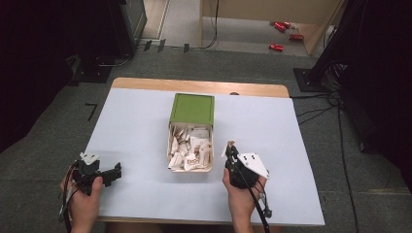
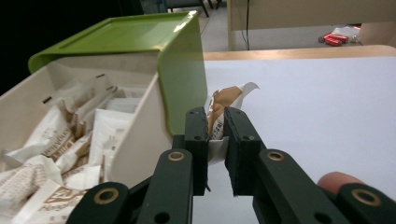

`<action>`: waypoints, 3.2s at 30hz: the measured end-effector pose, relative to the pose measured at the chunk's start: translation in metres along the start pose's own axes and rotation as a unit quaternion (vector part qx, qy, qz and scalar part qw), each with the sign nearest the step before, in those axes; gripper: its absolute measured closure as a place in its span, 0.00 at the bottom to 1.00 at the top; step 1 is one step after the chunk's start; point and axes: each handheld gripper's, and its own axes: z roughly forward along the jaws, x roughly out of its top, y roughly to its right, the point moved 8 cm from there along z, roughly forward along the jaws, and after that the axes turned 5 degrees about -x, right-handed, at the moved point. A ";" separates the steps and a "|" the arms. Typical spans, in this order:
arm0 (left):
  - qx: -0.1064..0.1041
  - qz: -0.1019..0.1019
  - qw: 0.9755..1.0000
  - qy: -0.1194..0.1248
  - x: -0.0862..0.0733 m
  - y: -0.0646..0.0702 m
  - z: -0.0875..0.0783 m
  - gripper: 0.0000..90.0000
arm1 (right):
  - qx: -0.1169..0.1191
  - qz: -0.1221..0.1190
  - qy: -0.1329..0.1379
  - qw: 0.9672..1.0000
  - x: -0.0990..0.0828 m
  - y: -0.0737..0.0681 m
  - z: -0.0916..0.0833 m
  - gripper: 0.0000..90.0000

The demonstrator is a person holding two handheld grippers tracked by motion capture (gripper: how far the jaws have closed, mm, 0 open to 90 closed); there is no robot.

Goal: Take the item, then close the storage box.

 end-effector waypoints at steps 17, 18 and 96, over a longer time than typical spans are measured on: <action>0.000 0.000 1.000 0.000 0.000 0.000 0.000 0.00 | -0.026 0.000 -0.038 0.999 -0.031 0.025 0.020 0.90; 0.000 0.000 1.000 0.000 0.000 0.000 0.000 0.00 | -0.027 0.000 -0.041 0.999 -0.033 0.026 0.021 0.90; 0.000 0.000 1.000 0.000 0.000 0.000 0.000 0.00 | -0.005 0.026 -0.054 0.998 -0.017 0.035 -0.006 0.26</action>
